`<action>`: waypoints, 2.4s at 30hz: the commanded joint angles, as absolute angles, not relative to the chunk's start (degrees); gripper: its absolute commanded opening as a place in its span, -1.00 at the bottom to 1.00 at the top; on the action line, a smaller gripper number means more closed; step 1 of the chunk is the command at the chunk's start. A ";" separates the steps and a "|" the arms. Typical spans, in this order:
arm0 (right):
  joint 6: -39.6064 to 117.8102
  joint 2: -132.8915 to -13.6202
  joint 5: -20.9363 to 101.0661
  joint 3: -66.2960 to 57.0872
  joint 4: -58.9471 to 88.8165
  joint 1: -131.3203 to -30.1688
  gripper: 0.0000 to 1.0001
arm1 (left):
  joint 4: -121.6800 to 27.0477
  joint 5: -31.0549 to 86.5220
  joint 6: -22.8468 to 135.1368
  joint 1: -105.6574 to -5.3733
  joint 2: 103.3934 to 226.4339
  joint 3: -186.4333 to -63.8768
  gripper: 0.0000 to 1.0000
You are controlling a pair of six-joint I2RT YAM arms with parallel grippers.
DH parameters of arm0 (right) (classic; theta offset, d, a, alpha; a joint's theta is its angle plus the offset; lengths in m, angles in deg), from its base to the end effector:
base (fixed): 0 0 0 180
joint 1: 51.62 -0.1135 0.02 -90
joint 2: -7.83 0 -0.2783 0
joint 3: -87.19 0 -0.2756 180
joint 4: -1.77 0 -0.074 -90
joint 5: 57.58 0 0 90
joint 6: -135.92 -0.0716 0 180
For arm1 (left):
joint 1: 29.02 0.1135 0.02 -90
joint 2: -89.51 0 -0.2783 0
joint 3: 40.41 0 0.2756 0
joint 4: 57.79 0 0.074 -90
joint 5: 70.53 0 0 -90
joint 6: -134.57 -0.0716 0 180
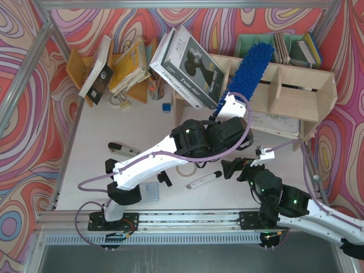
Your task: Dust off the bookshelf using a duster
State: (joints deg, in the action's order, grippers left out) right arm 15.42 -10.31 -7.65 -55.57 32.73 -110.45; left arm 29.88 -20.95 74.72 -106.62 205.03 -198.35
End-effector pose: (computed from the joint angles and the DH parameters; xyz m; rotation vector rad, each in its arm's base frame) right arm 0.1129 0.0976 0.2639 0.0713 1.7561 0.5247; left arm 0.1385 -0.4137 0.4593 0.5609 2.0777 -0.2457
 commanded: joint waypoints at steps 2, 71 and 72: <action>14.92 -10.20 -8.80 -55.89 33.19 -110.41 0.97 | 27.54 -18.02 72.49 -106.16 204.92 -200.11 -1.00; 14.50 -11.40 -9.15 -55.63 33.33 -110.42 0.98 | 14.30 -9.15 51.23 -111.67 201.72 -199.30 -1.00; 14.59 -11.42 -9.15 -55.63 33.32 -110.42 0.98 | 13.41 -9.67 50.98 -111.76 201.06 -198.68 -1.00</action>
State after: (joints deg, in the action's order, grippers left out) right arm 14.80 -11.75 -8.02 -55.57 32.84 -110.45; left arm 20.26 -8.38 55.29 -110.29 205.69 -199.63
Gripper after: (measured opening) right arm 0.987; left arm 0.354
